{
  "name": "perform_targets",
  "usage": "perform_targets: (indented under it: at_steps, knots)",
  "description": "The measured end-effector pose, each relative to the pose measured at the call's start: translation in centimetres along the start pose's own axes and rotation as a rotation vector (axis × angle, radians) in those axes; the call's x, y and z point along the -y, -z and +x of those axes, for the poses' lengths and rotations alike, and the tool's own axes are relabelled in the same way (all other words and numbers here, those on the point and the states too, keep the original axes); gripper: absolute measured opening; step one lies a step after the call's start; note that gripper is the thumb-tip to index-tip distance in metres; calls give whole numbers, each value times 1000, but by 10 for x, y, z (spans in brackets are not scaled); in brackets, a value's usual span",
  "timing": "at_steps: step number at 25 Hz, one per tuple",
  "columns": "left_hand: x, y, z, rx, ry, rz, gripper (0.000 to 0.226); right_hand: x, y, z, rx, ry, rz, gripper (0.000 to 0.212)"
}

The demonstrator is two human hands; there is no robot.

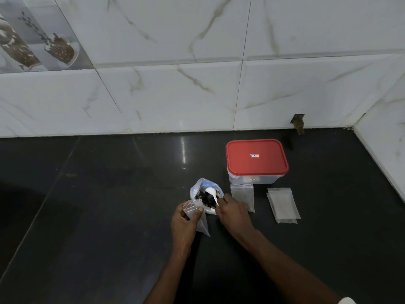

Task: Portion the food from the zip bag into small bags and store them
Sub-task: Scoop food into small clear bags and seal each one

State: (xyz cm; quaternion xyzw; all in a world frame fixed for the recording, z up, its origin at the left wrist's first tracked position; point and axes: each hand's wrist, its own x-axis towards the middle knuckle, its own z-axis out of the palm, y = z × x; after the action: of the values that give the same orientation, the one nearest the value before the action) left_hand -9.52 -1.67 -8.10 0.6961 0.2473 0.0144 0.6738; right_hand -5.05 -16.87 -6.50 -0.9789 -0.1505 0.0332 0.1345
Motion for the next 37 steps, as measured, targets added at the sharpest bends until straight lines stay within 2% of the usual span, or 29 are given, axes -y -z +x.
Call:
perform_targets:
  at_steps: [5,9,10,11,13,14,15,18,21,25,28,31,35,37]
  knots:
    - [-4,-5,-2,7,-32,-37,24,5,8,6,-78,-312,513,16]
    - [-5,-5,-1,44,-49,-48,27,-1,15,9,-60,-573,882,16]
    - [-5,-4,-2,52,-48,-49,28,-2,16,9,-78,-577,882,16]
    - [-4,-2,-3,57,-48,-47,28,-3,16,7,-101,-525,781,15]
    - [-3,-1,-4,66,-43,-52,28,0,14,5,-48,-323,435,15]
    - [-3,-1,-5,73,-38,-54,28,4,13,3,-12,-257,340,15]
    - [-2,-1,-5,79,-36,-55,27,7,12,1,-10,-244,344,15]
    - [-3,-3,-6,82,-29,-60,27,5,14,1,-92,-414,609,12]
    - [-3,-2,-6,79,-26,-64,28,-1,20,4,-96,-612,876,15]
    - [0,1,-6,74,-43,-7,35,-5,31,0,-134,-654,1051,17]
    - [0,0,-5,56,-75,55,40,-5,42,-6,-157,-593,1131,18]
    - [2,-2,-3,34,-106,116,45,6,51,-16,-200,-396,1014,15]
    - [1,-2,-5,19,-105,153,48,15,32,-31,-333,166,326,24]
    - [1,-1,-4,12,-114,167,50,9,16,-40,-341,326,96,23]
